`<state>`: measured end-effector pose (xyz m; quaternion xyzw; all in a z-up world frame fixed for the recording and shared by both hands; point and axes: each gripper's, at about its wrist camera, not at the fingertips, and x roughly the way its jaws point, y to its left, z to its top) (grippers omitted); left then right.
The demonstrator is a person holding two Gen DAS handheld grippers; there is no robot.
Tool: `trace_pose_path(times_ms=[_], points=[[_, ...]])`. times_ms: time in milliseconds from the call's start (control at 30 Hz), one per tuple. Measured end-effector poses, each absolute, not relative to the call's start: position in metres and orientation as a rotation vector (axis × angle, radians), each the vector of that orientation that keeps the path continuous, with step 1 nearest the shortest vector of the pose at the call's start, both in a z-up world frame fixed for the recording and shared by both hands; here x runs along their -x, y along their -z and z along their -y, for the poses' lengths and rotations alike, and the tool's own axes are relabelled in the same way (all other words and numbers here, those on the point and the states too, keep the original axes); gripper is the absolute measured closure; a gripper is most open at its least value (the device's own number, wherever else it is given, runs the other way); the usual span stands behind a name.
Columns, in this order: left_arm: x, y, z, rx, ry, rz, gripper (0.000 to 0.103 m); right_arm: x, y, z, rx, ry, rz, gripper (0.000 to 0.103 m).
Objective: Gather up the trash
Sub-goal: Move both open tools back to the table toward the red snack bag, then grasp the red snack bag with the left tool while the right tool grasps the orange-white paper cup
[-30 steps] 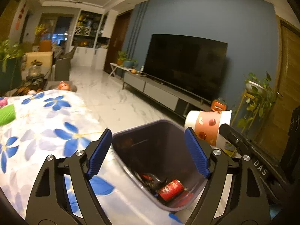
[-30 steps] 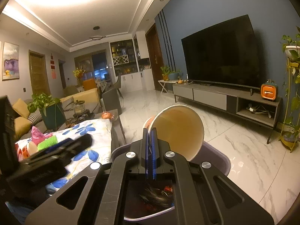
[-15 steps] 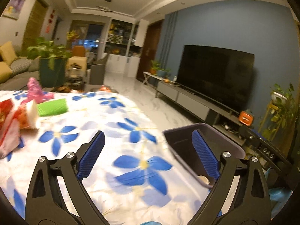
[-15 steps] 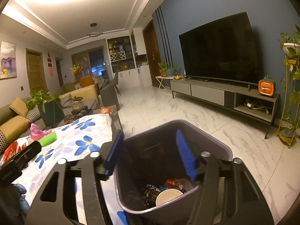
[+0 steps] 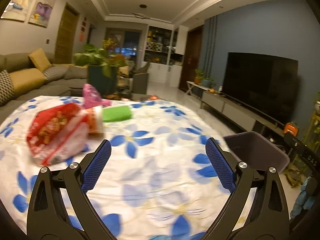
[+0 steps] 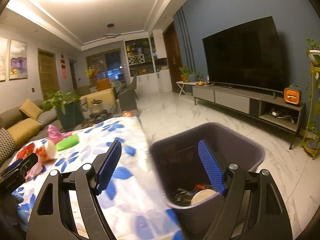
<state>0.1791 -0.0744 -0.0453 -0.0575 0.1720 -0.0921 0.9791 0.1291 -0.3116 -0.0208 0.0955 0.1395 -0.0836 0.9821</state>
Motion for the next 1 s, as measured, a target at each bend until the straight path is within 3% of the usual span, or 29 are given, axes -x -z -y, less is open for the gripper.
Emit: trace_pose_path(times_ms=[600,1000], points=[[-0.167,0.048,-0.058,0.132,-0.086,-0.334,0.009,-0.159,0.019,0.201,-0.150,-0.042,-0.301,0.026],[-0.213,0.053,-0.120,0.164,-0.140,-0.381,0.010,-0.186,0.018,0.143,-0.109,-0.129,-0.302,0.026]])
